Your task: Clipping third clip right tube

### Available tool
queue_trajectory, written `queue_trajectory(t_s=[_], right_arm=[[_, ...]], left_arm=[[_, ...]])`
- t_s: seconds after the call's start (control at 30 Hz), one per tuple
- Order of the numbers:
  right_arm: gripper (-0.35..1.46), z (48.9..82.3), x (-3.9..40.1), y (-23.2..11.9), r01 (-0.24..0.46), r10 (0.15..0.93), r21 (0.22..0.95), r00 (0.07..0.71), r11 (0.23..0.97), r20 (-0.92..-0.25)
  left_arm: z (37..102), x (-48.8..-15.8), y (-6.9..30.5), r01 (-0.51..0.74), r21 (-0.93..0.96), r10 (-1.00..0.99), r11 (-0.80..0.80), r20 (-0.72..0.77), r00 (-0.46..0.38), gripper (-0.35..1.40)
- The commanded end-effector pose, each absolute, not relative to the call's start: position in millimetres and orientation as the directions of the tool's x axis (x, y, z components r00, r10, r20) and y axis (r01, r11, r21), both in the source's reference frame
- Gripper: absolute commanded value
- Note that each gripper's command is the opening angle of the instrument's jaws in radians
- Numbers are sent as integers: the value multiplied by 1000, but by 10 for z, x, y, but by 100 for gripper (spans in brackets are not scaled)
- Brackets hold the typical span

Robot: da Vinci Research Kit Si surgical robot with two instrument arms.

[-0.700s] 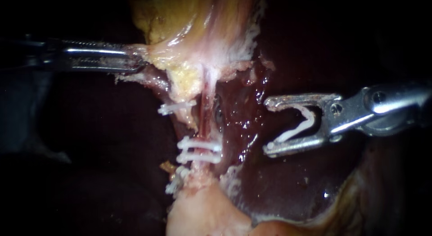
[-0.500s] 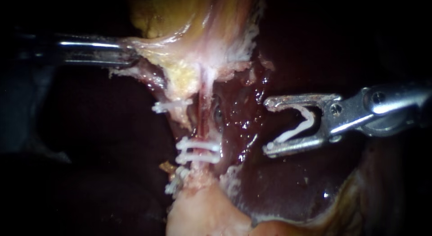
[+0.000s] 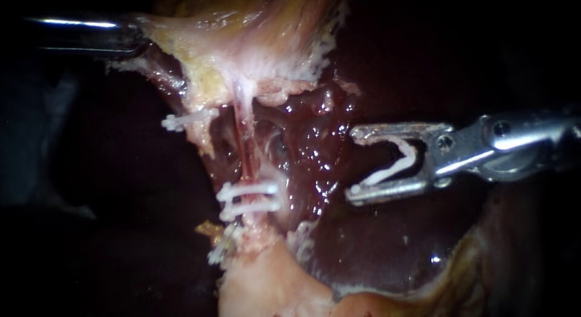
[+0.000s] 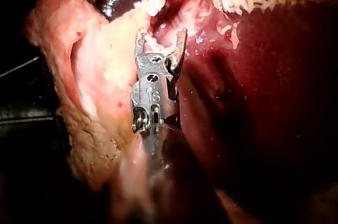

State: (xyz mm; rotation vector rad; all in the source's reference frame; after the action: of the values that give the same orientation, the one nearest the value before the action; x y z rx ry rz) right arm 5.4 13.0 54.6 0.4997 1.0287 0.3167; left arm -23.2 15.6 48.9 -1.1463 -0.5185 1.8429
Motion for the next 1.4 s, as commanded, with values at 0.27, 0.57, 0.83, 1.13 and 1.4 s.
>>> queue_trajectory(t_s=[0.27, 0.57, 0.83, 1.13, 1.4], right_arm=[[50, 580, 91, 124, -47, 564, 619, 472, 784, -678], [49, 608, 146, 124, -53, 622, 671, 435, 740, -652], [48, 614, 179, 132, -29, 662, 704, 369, 710, -652], [48, 616, 212, 140, 39, 727, 760, 266, 649, -634], [48, 603, 210, 147, 120, 759, 783, 195, 610, -621]], left_arm=[[491, -233, 155, -462, -713, 844, -527, -502, -188, -35], [491, -234, 155, -462, -713, 844, -527, -502, -187, -35], [491, -234, 154, -463, -713, 844, -527, -502, -187, -35], [491, -235, 154, -463, -713, 844, -527, -502, -187, -35], [491, -235, 154, -463, -713, 844, -527, -502, -187, -35]])
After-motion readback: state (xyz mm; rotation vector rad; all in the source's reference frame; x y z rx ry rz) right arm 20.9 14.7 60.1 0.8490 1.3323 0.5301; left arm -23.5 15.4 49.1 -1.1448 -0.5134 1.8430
